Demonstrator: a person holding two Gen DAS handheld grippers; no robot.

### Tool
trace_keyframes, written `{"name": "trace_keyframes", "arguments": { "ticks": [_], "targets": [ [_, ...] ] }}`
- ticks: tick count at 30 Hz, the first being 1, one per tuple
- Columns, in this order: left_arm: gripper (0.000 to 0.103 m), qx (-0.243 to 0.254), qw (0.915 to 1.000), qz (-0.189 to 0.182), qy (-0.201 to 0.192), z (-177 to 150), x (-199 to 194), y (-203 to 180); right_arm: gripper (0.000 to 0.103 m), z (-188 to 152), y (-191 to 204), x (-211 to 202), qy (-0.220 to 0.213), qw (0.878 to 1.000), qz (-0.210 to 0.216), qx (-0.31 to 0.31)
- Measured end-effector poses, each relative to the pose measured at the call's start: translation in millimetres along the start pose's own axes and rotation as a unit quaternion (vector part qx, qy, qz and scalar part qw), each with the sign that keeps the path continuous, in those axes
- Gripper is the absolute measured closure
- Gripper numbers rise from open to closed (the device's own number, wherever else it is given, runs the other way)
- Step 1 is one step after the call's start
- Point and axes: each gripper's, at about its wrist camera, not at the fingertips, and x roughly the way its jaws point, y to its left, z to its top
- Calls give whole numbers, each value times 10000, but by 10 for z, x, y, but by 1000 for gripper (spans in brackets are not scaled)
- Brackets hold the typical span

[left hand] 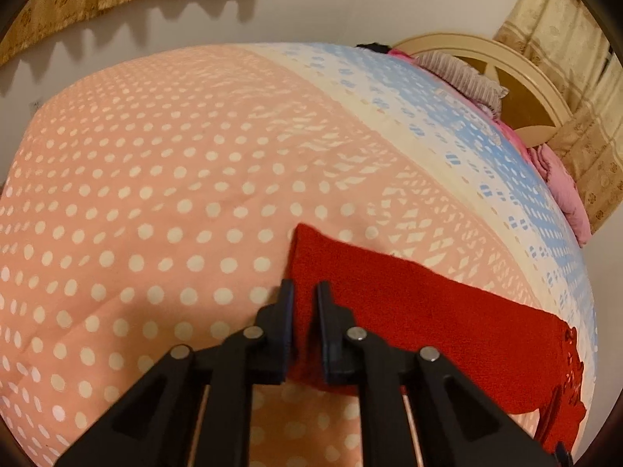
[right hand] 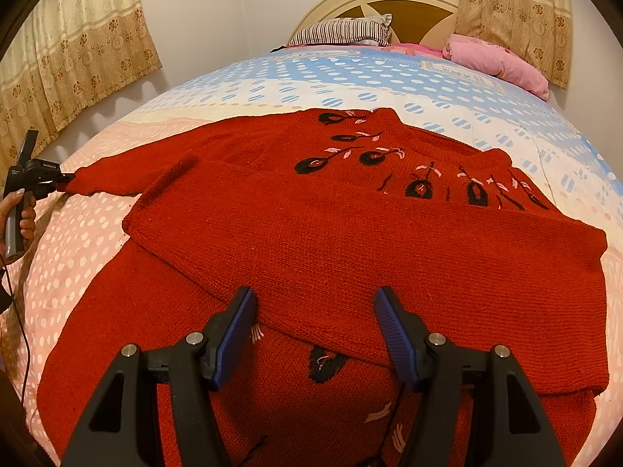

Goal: Fold small clothes
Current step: 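Lift the cuff with the left gripper and fold it across the cardigan body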

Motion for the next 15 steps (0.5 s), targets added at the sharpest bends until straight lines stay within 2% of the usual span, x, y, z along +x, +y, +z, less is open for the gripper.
{"name": "trace_keyframes", "arguments": {
  "ticks": [6,15],
  "targets": [
    [94,21,9996,-162,-247,92,-216,-49,38,-4,-2,3,0,10000,3,1],
    [95,230,9972,-544,-467,146,-591,-350,37,21,-63,-56,-41,9998,130,162]
  ]
}}
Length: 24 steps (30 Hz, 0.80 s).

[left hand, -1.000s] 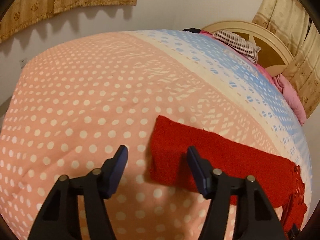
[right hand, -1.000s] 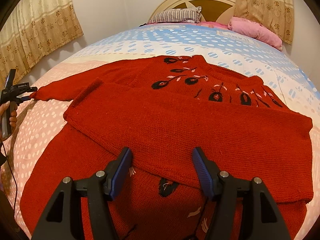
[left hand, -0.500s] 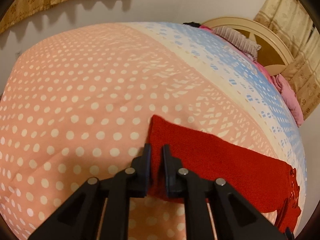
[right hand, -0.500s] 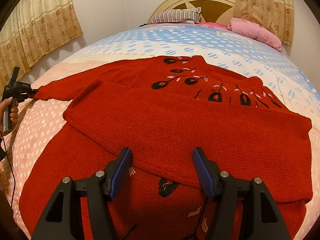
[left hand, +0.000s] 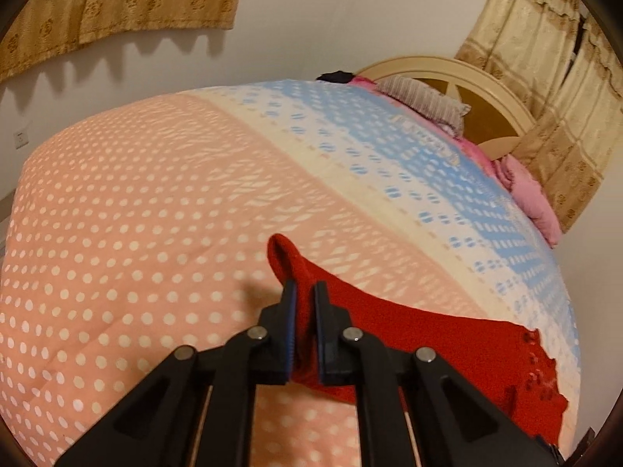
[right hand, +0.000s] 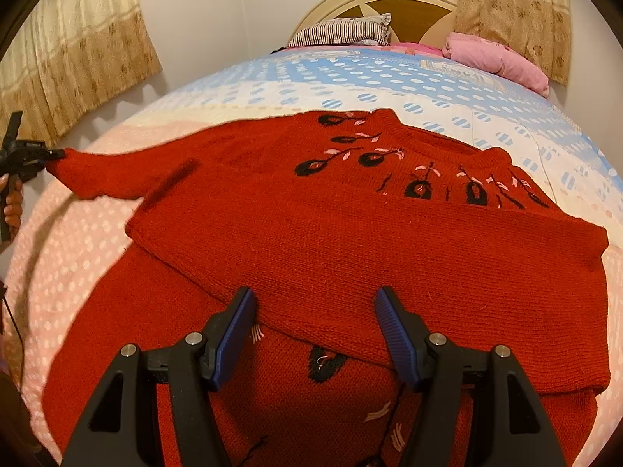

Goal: Fold small clothes
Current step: 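Lift the cuff with the left gripper and fold it across the cardigan body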

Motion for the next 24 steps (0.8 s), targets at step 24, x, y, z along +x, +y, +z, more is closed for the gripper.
{"name": "trace_keyframes", "arguments": {
  "ticks": [24],
  "targets": [
    [97,608,9914,-1161,-12,10,-587,-1377,37,-409,-542,-1097,-646,9958,7,652]
  ]
}}
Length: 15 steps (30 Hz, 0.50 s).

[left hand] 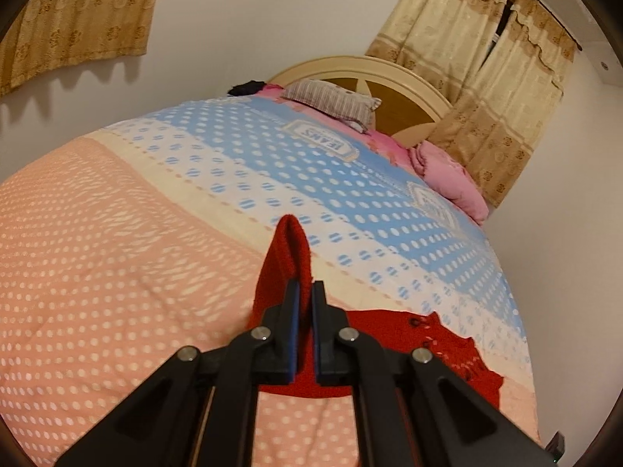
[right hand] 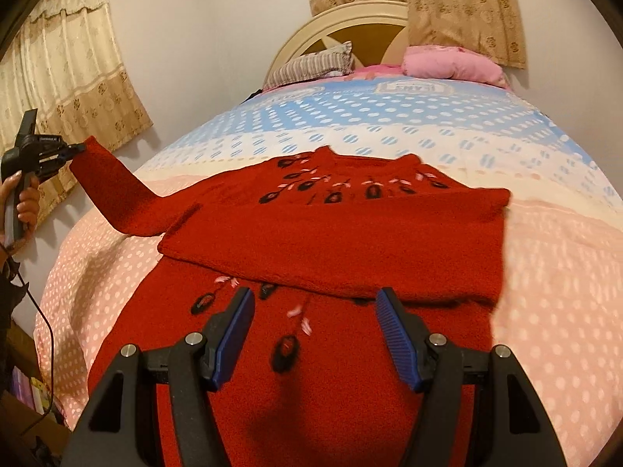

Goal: Fold small clothes
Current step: 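Lift the cuff with the left gripper and fold it across the cardigan body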

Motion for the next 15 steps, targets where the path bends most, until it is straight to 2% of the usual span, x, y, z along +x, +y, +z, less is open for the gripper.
{"name": "trace_keyframes", "arguments": {
  "ticks": [6,15],
  "targets": [
    [97,66,9998,-177,32,1,5,-311,37,-161,-232,-196,-84,9998,-119,141],
    [97,202,9985,-480,-148,95,-102,-910,37,-399,-682,-448,-302,9976,-346,515]
  ]
}}
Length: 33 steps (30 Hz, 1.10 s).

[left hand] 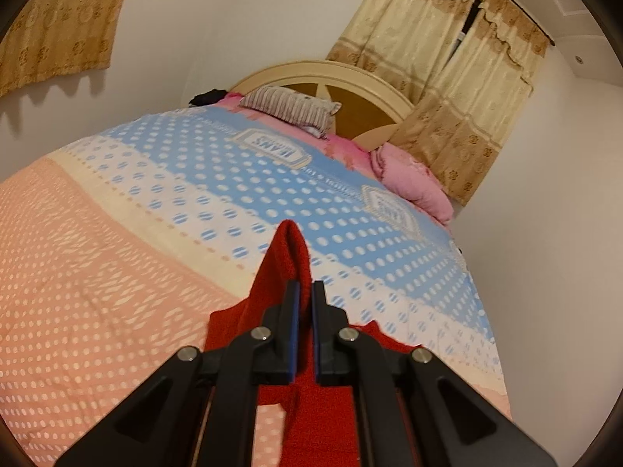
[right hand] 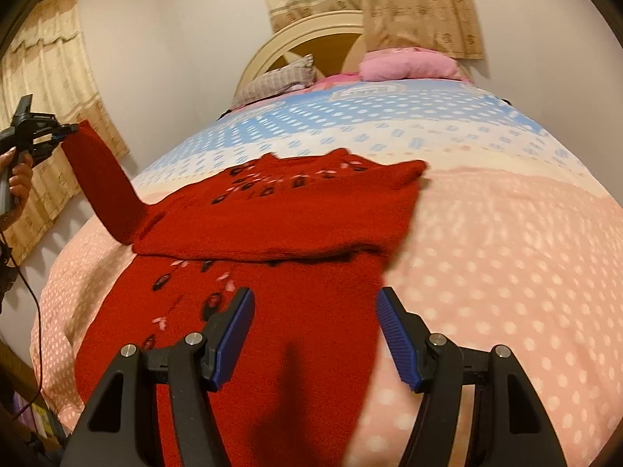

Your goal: Fold small clothes

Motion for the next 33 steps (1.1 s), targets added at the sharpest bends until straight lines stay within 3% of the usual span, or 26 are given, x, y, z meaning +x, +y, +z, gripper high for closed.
{"name": "trace_keyframes", "arguments": {
  "ticks": [5,13,17,19,22,23,24,26,29,33],
  "targets": [
    [97,154,9998,-99,-20,-25,27,-292,37,-78,-270,-28,9,9992,-181,344],
    [99,429,9976,-534,-35,-91,12,-831,37,-133,-331,21,65,9992,-241,308],
    [99,980,9943,-390,129,-251,99,-980,37,-181,-277,20,81,9993,-325,136],
    [97,1297,9913,-81,204,-379,183,-858,37,-183,-235,-1,119,9996,-239,37],
    [76,1578,9864,358,288,-579,250,-586,37,-143,-150,-35,224,9994,227,116],
    [59,1667,9838,573,317,-699,285,-413,37,-114,-112,-44,265,9986,413,191],
    [50,1719,9822,681,331,-775,295,-343,37,-61,-54,-46,320,9969,668,273],
    [49,1780,9792,846,489,-988,359,-182,37,64,82,-14,397,9938,989,320],
    [49,1689,9808,646,725,-1297,400,-84,37,337,351,155,632,9894,1262,344],
    [42,1847,9768,436,989,-1672,538,-183,37,696,707,478,910,9791,1752,483]
  ]
}}
